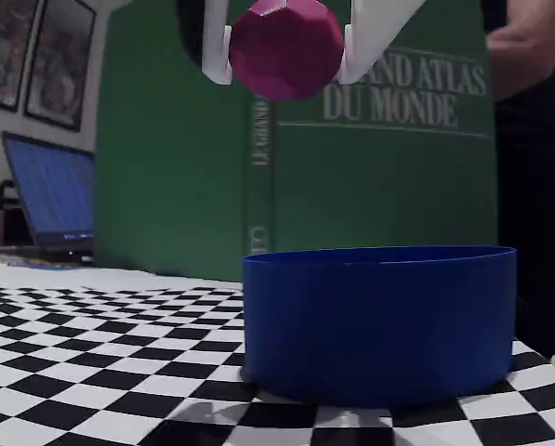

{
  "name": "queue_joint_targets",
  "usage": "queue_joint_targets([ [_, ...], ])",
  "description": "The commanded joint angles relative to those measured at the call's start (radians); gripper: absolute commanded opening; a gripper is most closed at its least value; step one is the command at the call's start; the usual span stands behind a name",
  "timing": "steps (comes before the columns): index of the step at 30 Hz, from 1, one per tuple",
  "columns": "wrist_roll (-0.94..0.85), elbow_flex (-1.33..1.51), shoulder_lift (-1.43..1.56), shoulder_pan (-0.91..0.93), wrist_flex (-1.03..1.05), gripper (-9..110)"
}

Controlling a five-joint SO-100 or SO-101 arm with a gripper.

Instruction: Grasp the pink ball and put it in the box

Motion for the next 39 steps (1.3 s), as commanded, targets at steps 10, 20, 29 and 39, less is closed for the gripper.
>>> queue_joint_targets([
  [10, -0.012, -0.04, 0.005, 0.083, -0.028, 0],
  [20, -0.025, -0.077, -0.16, 0.12, -0.091, 0],
  [29, -0.031, -0.137, -0.281, 0.126, -0.127, 0],
  [39, -0.034, -0.202, -0.382, 0.121, -0.138, 0],
])
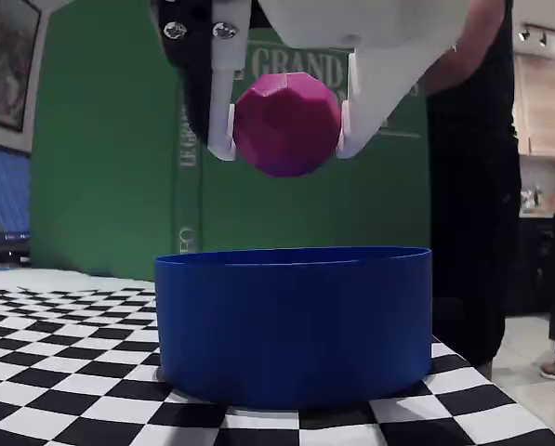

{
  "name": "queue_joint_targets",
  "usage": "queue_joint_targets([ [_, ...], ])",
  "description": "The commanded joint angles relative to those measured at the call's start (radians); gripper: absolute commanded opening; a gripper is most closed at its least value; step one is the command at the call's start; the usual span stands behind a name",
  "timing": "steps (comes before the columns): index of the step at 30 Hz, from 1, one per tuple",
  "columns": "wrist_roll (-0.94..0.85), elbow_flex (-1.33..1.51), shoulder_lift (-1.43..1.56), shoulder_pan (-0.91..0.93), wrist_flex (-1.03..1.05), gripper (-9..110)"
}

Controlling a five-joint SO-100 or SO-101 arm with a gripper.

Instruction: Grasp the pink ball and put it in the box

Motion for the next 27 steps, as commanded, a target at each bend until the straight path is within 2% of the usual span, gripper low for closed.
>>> queue_joint_targets([
  [1, -0.009, -0.057, -0.015, 0.006, -0.023, 0],
  [27, -0.028, -0.178, -0.25, 0.006, -0.066, 0],
])
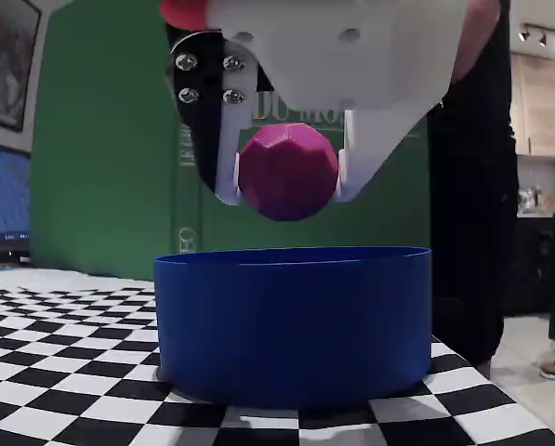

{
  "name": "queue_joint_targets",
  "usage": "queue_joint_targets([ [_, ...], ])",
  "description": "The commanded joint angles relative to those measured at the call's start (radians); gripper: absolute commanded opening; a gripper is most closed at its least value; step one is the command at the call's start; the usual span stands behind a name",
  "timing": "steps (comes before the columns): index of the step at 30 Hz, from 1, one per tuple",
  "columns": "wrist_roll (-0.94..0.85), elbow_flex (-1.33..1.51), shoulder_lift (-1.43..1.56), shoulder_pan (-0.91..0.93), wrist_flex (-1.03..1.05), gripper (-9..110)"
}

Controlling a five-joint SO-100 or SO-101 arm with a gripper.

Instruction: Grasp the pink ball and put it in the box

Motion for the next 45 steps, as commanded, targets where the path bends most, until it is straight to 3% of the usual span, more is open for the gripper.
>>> queue_joint_targets([
  [1, -0.015, -0.041, -0.008, 0.006, -0.025, 0],
  [45, -0.026, -0.086, -0.086, 0.003, -0.044, 0],
])
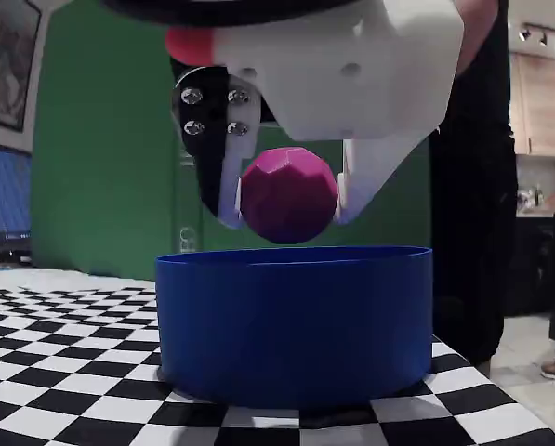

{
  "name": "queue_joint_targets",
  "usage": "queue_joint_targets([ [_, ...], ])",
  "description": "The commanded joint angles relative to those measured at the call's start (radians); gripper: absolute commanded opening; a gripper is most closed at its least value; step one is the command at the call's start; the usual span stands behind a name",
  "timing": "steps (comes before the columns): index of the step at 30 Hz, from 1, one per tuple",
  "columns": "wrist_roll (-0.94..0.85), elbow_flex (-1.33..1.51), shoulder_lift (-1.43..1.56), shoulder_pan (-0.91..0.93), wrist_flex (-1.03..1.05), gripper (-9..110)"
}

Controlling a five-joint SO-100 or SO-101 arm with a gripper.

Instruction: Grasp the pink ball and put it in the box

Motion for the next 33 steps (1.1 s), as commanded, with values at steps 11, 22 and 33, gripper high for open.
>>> queue_joint_targets([
  [11, -0.008, -0.043, 0.0, 0.006, -0.026, 0],
  [22, 0.005, -0.04, 0.005, 0.0, -0.021, 42],
  [33, 0.242, -0.028, 0.21, -0.12, 0.031, 41],
])
